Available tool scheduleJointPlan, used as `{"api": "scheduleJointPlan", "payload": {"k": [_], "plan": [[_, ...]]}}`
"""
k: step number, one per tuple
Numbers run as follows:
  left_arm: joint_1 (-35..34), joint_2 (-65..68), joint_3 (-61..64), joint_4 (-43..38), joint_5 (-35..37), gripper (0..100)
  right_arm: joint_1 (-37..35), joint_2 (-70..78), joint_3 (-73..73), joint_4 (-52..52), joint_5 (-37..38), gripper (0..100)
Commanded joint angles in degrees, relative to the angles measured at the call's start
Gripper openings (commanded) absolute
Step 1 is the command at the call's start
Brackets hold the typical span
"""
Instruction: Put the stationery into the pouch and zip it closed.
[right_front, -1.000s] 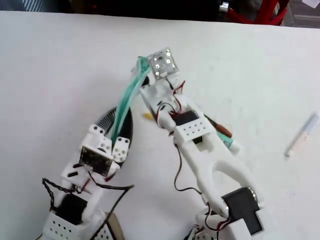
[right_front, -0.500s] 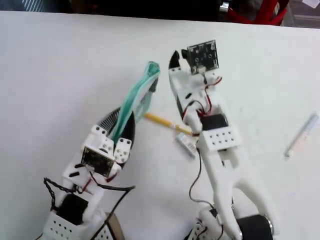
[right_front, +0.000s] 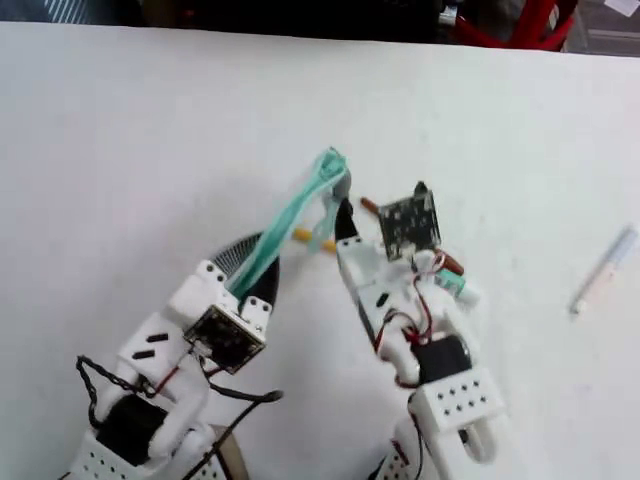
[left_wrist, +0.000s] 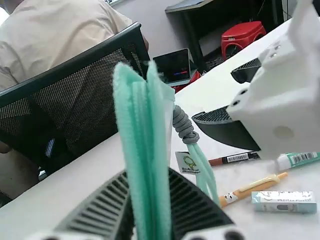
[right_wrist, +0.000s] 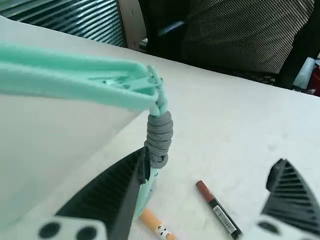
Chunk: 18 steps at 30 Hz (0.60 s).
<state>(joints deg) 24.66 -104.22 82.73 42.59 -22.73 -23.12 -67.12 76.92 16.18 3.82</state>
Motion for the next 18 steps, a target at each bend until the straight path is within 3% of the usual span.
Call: {"api": "scheduleJointPlan", "payload": {"k": [1,7,10,18], "plan": [[0.75,0.13,-4.84,2.11,-0.7,2,-0.4,-6.2,4.31,-1.19,0.7,37.0],[7.78,0.13,-8.53,6.15,-0.53,2,-1.45,-10.42,8.35,-1.63,-0.09,37.0],[11.12,0.13,-10.64,8.88,-0.44,2,-1.45,-12.26,8.62,-1.36,-4.13,37.0],[12.26,0.13,-10.99,9.41,-0.44,2,1.45,-14.81,10.46,-3.65,-4.66,36.9]]}}
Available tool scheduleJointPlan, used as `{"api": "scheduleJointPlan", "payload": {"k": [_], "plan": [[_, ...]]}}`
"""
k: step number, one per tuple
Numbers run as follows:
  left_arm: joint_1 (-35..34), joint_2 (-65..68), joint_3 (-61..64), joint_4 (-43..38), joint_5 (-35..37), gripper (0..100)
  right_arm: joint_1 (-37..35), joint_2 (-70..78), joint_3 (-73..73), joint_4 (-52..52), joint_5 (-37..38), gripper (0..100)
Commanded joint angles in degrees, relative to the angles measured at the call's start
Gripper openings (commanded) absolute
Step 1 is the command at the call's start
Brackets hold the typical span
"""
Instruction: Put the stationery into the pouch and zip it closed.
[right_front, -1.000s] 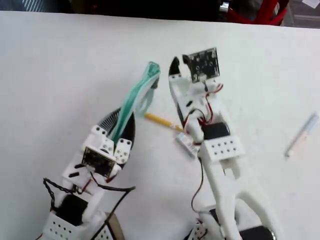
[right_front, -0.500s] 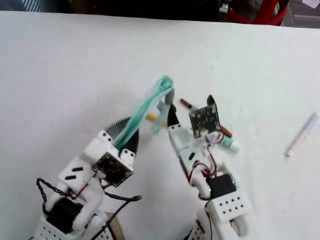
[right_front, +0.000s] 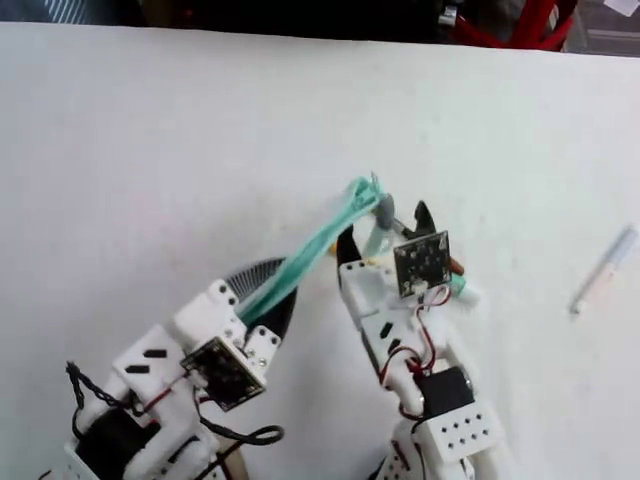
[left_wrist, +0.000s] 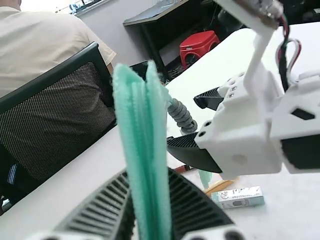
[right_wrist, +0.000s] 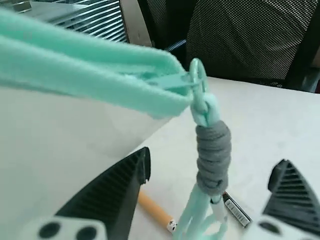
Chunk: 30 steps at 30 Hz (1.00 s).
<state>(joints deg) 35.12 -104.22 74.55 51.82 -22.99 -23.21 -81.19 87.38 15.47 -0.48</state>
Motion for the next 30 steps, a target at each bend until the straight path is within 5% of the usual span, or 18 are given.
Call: {"api": "scheduleJointPlan", "payload": {"k": [1,9,16,24,30], "plan": [[1.8,0.13,-2.9,0.18,-0.18,2,2.42,-0.66,0.7,-4.35,-0.35,36.9],[1.89,0.13,-3.08,1.32,-0.09,2,4.09,-0.66,2.29,-8.22,-0.35,36.5],[1.89,0.13,-3.08,1.32,-0.09,2,3.82,-1.01,2.2,-8.22,2.55,17.0],[1.89,0.13,-2.81,1.32,-0.09,2,0.31,-0.84,2.29,-8.31,8.53,14.2],[1.89,0.13,-2.81,1.49,-0.09,2,0.48,-0.66,2.29,-10.24,14.51,2.3]]}}
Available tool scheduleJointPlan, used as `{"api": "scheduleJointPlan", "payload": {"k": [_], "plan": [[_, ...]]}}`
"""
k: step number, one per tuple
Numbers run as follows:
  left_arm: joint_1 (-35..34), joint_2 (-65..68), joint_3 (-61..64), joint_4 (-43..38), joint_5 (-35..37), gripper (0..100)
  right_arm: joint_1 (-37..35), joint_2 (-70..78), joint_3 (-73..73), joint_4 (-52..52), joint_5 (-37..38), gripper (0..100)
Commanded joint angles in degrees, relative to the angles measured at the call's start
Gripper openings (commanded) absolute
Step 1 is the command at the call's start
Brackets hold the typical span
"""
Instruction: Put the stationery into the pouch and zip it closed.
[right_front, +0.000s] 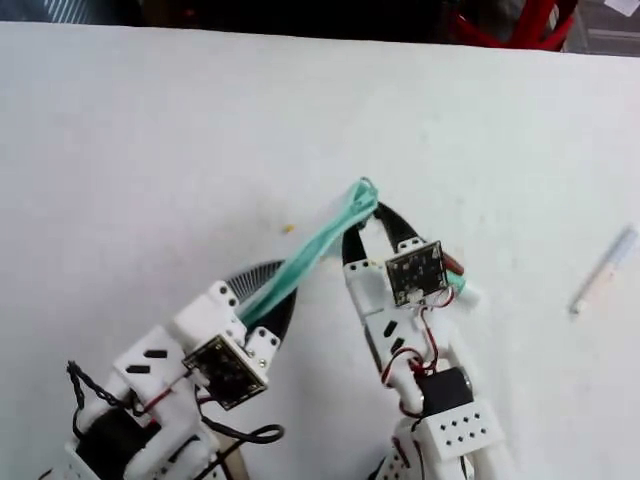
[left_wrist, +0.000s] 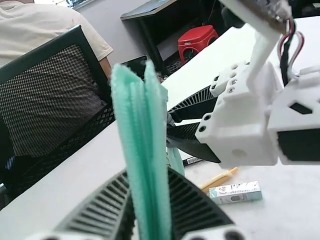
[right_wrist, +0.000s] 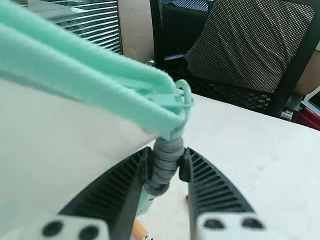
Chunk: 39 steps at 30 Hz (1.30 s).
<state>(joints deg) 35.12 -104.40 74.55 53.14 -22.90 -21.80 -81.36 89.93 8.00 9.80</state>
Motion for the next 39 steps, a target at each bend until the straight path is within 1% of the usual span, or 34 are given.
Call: {"api": "scheduleJointPlan", "payload": {"k": [1,6,10,12,14,17,22,24,26,29,31,34,37,39], "plan": [[1.89,0.31,-2.9,0.62,-0.18,2,-0.92,-0.48,-0.26,-3.12,5.71,1.8],[1.89,0.31,-2.99,1.14,-0.18,2,0.84,-1.01,-0.7,-3.21,5.89,1.9],[1.45,0.31,-2.55,0.79,-0.18,2,5.76,-1.01,-4.31,-2.68,5.8,1.9],[1.36,0.31,-1.85,0.79,-0.26,2,9.54,-1.01,-8.35,-0.48,3.34,1.9],[1.36,0.31,-0.88,0.62,-0.26,2,11.38,-0.48,-13.54,4.44,0.7,1.9],[1.19,0.31,2.37,-2.9,-0.44,2,10.07,-0.84,-19.69,11.56,0.7,1.9],[-2.77,0.4,9.93,-12.04,-0.35,2,6.37,-0.92,-29.98,24.92,0.79,1.9],[-4.0,0.4,10.99,-13.98,-0.26,2,4.35,-0.75,-32.79,29.41,0.88,1.9],[-4.79,0.4,10.99,-14.42,-0.18,2,2.59,-0.75,-34.37,32.75,2.73,1.9],[-5.76,0.4,11.16,-15.65,0.62,2,0.84,-0.57,-34.99,35.47,6.24,1.9],[-6.02,0.4,11.16,-16.7,3.69,2,0.92,-0.4,-34.73,36.26,7.38,1.9],[-5.85,0.31,11.16,-19.25,6.59,2,0.92,-0.4,-34.64,37.67,7.56,1.9],[-5.49,0.31,11.16,-21.45,6.77,2,0.22,-0.31,-34.64,39.08,7.38,1.9],[-5.85,0.48,11.16,-21.45,6.68,2,-1.71,-0.4,-35.25,40.66,7.56,1.9]]}}
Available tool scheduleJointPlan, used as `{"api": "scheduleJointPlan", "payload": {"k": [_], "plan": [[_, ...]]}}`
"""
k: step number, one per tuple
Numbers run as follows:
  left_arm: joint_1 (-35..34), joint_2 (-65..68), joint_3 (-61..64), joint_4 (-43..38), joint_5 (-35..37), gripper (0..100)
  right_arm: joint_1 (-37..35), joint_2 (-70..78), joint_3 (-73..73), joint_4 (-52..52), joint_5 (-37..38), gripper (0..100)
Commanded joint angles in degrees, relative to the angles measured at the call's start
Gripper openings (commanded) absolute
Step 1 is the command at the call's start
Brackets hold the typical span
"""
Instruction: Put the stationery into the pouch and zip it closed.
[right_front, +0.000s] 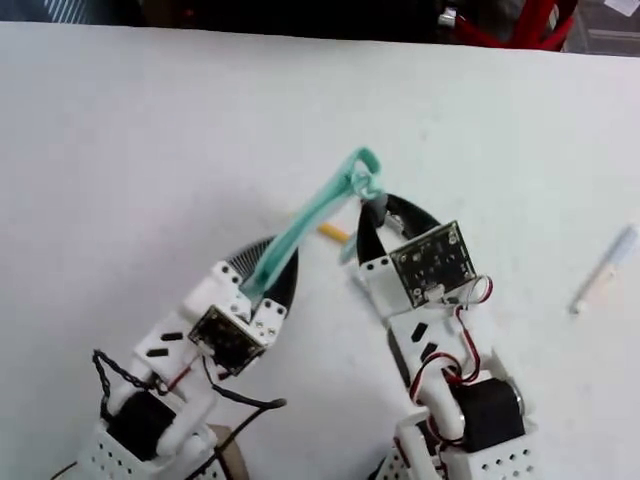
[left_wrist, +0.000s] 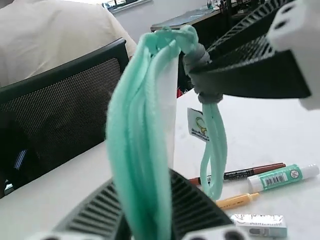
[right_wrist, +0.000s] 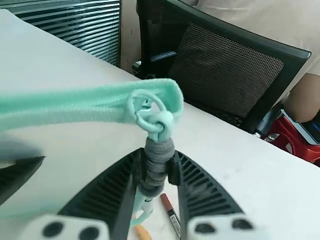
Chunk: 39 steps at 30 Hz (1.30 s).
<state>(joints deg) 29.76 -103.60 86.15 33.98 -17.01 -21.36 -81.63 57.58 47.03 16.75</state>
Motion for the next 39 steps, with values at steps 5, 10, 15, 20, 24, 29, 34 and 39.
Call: {"api": "scheduleJointPlan", "payload": {"k": [5,10,15,20,24,29,34,39], "plan": [[-0.57,-0.22,-0.35,-1.93,0.7,2,-10.68,-0.04,-5.54,4.88,0.62,1.9],[-0.57,-0.4,-0.44,0.09,0.7,2,-15.52,-0.04,-7.03,9.63,0.7,1.9],[-0.57,-0.4,-0.53,0.18,0.7,2,-21.41,-0.13,-8.0,13.58,3.34,1.9],[-1.1,-0.48,-0.53,0.18,0.7,2,-31.08,-0.13,-12.84,19.82,4.22,1.9],[-4.53,-0.48,-0.53,-0.26,0.97,2,-31.43,-0.13,-14.59,21.85,5.98,1.9],[-4.79,-0.48,-0.53,-0.35,0.97,2,-32.75,-0.04,-14.33,21.85,6.07,1.9],[-4.88,-0.48,-0.53,-0.35,1.05,2,-30.73,-0.04,-13.19,19.74,9.93,1.9],[-4.79,-0.48,-0.53,0.0,1.05,2,-14.9,-0.04,-9.67,9.45,5.45,1.9]]}}
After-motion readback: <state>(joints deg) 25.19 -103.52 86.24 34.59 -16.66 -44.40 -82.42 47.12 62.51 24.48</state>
